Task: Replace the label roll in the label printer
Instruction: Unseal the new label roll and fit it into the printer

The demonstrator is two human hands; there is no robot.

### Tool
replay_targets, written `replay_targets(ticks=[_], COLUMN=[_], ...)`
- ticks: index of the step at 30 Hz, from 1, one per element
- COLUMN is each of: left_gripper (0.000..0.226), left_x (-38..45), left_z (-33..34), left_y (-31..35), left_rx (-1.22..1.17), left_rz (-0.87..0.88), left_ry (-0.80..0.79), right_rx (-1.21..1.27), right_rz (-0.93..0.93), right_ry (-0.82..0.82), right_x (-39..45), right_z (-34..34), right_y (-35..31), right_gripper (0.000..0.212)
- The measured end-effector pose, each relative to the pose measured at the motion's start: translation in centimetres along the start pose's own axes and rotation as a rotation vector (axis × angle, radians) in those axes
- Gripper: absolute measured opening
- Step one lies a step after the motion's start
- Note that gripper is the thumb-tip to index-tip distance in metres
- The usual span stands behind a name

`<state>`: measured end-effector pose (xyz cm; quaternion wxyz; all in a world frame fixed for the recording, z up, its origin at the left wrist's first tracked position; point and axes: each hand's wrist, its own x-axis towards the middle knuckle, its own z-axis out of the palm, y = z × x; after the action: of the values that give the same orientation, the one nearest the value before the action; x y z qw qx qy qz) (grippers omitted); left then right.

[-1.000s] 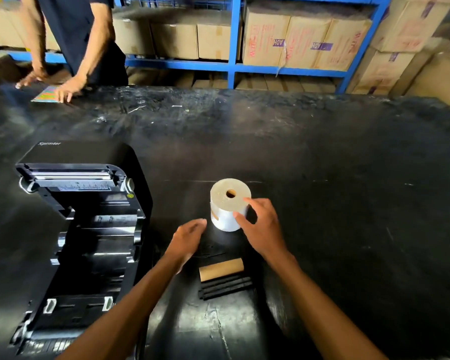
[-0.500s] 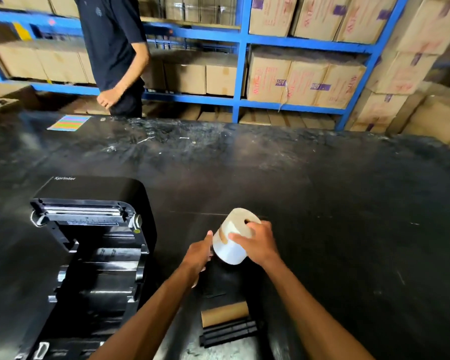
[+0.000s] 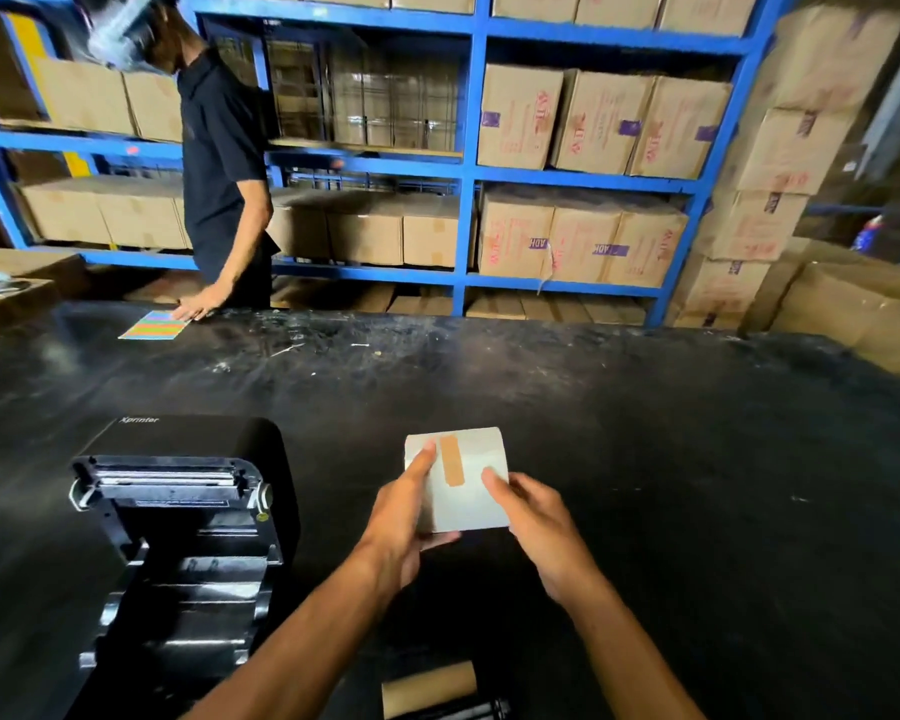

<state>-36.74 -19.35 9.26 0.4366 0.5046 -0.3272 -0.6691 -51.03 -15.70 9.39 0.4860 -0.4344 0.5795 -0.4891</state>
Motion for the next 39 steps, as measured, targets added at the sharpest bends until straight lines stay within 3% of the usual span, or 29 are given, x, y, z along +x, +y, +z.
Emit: replay_targets(ticks=[3, 5, 7, 11, 14, 18, 23, 26, 30, 33, 35, 39], left_gripper=[0.041, 0.034, 0.028, 0.034, 0.05, 0.047, 0.054, 0.04, 0.038, 0.046, 0.045, 0.032], left_x=[-0.8, -1.7, -2.3, -2.7, -2.6, -3.0, -3.4, -3.8, -4.2, -4.0, -4.0, -4.5], left_z=[0.5, 0.9, 1.1, 0.9, 0.3, -0.1, -0.6, -0.9, -0.9, -1.3, -1.8, -3.0], left_y=[0.4, 0.8, 0.9, 1.3, 1.6, 1.9, 1.5, 1.2, 1.5, 1.4, 1.0, -0.6], left_rx=[0.091, 0.116, 0.125, 0.138, 0.22, 0.242, 0.239, 0.218, 0.098, 0.048, 0.05, 0.03], left_rz=[0.151, 0.247, 0.333, 0.432, 0.475, 0.499, 0.46, 0.452, 0.352, 0.292, 0.269, 0.195], left_ry=[0.019, -0.007, -0.024, -0.016, 0.045, 0.04, 0.063, 0.059, 0.048, 0.111, 0.142, 0.157], right_rx=[-0.369, -0.687, -0.83, -0.751, -0.651, -0.537, -0.492, -0.42, -0.184, -0.003, -0.079, -0.539], right_rz=[-0.219, -0.41, -0.514, -0.613, -0.661, -0.67, -0.62, -0.623, -0.639, -0.507, -0.329, 0.058], right_ry=[0.199, 0.217, 0.168, 0.148, 0.165, 0.166, 0.183, 0.112, 0.085, 0.164, 0.202, 0.185], right_x=[0.5, 0.6, 0.4, -0.7, -1.0, -0.7, -0.5, -0.9, -2.2, -2.5, -2.0, -2.2], right_z=[-0.5, -0.2, 0.3, 0.3, -0.1, 0.1, 1.1, 1.7, 1.9, 0.8, -0.7, -2.9], right_y=[-1.7, -2.8, -3.6, -4.0, -4.6, -5.1, -4.7, -4.1, -3.2, -1.5, 1.4, 9.4], right_gripper=[0.047, 0.05, 0.045, 0.048, 0.032, 0.012, 0.007, 0.007, 0.011, 0.008, 0.008, 0.014])
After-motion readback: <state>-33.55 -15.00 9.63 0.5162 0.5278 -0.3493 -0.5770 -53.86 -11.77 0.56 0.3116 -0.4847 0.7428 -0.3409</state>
